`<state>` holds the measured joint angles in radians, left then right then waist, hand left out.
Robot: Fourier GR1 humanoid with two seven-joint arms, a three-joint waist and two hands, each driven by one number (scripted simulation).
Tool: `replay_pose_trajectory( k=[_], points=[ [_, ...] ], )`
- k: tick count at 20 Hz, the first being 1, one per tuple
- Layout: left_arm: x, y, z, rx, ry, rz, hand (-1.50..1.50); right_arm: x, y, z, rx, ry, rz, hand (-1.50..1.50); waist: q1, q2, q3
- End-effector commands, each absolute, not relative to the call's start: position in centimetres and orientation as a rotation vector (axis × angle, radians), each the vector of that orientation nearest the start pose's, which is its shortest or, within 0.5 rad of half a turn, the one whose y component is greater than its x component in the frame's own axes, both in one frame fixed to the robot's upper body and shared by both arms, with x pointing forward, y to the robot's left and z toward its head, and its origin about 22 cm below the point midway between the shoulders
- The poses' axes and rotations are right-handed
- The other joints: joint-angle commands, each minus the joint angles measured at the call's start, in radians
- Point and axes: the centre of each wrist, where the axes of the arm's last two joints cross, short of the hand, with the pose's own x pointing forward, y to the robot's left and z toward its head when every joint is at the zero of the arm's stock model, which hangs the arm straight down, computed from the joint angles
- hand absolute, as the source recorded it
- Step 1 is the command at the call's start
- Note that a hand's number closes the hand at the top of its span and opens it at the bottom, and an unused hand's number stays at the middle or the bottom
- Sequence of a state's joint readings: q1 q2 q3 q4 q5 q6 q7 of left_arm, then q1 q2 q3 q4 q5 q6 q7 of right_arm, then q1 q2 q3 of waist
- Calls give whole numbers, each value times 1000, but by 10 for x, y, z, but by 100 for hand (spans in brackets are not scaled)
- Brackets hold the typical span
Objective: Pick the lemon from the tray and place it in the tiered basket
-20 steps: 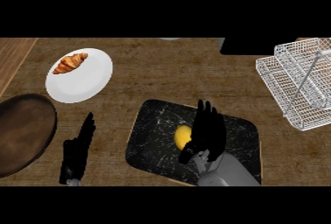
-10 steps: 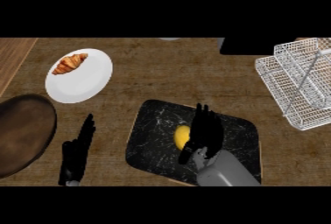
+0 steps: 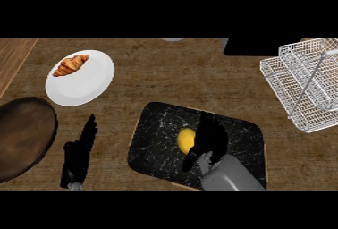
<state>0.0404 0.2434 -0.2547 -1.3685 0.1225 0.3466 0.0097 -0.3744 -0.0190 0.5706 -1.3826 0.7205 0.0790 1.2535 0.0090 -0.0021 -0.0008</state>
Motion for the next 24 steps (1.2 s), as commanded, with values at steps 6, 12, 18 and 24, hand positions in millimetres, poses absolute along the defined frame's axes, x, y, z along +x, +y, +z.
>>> replay_pose_trajectory(
  k=[6,12,18,24],
  points=[
    [213,236,-65,245,-1311,-32,0,275,-47,29,-844,-481,723,150,8,2,0],
    [211,248,-61,259,-1297,-12,0,268,-39,12,-855,-564,802,150,4,2,1],
    [224,230,-52,256,-1294,-14,0,294,-40,34,-1005,-645,853,150,-3,2,1],
    [203,251,-59,292,-1277,26,0,301,-202,4,-1136,-474,454,150,-81,-12,1]
  ],
)
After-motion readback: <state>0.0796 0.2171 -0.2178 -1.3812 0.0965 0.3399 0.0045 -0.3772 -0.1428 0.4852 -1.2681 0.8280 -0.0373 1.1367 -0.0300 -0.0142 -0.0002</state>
